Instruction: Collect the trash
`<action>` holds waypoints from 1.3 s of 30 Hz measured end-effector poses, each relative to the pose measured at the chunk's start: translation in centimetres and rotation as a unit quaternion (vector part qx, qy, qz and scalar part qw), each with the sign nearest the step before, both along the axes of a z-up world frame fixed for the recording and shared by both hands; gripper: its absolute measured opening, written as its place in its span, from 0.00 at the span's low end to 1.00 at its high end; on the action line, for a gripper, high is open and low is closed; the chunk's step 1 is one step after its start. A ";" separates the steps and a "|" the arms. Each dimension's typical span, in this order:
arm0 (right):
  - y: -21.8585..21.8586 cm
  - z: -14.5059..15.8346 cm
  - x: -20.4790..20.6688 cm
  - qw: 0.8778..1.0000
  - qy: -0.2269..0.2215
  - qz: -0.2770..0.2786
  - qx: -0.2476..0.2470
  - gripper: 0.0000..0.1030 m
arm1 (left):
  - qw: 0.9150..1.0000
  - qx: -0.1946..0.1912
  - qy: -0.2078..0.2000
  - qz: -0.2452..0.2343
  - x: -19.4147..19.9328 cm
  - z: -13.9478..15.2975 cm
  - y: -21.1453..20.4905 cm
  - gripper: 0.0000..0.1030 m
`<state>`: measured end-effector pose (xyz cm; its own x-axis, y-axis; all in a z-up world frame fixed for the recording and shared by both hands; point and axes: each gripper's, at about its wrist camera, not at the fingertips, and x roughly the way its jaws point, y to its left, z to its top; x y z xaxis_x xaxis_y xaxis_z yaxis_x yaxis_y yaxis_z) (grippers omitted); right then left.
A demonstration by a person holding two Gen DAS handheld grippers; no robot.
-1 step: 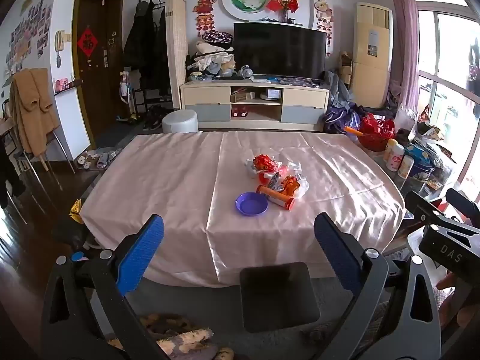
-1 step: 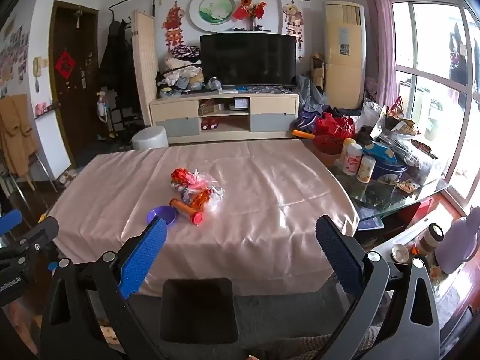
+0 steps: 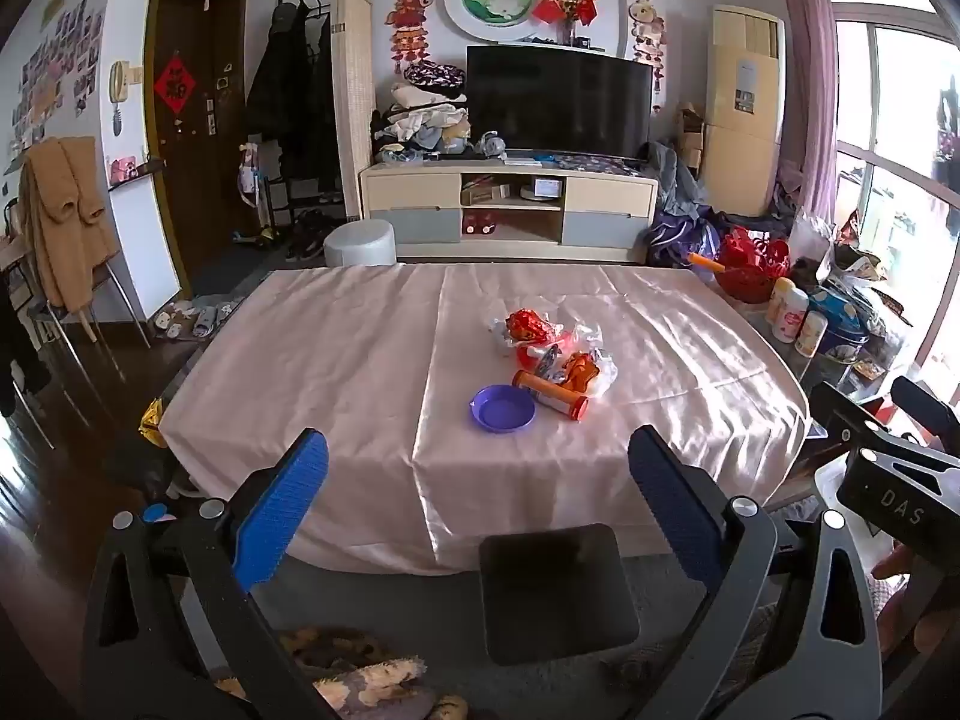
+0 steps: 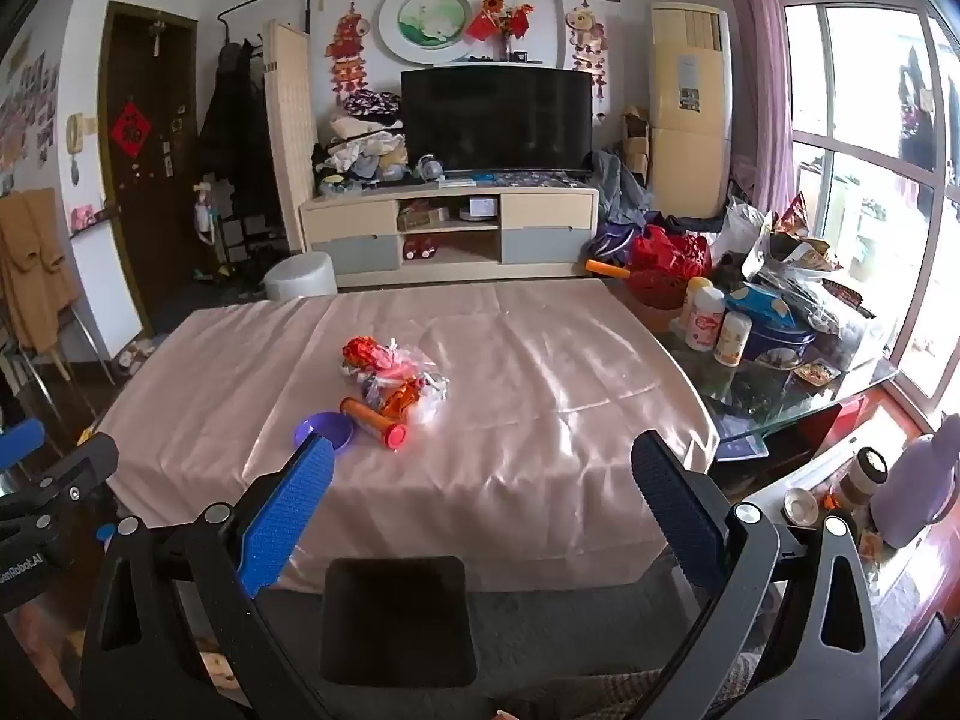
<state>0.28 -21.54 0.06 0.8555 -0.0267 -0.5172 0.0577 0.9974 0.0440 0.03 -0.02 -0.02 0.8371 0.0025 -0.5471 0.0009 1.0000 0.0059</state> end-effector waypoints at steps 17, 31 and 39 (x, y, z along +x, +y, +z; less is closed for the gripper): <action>-0.1 0.1 0.1 1.000 0.005 0.000 0.001 0.97 | 1.000 -0.006 -0.005 -0.003 -0.1 0.1 -0.1 0.92; 0.1 -0.1 0.2 1.000 0.004 0.002 -0.001 0.97 | 1.000 -0.007 -0.005 -0.003 0.2 0.1 -0.1 0.92; 0.1 -0.1 0.2 1.000 0.005 0.002 -0.001 0.97 | 1.000 -0.008 -0.006 -0.004 0.1 0.1 -0.1 0.92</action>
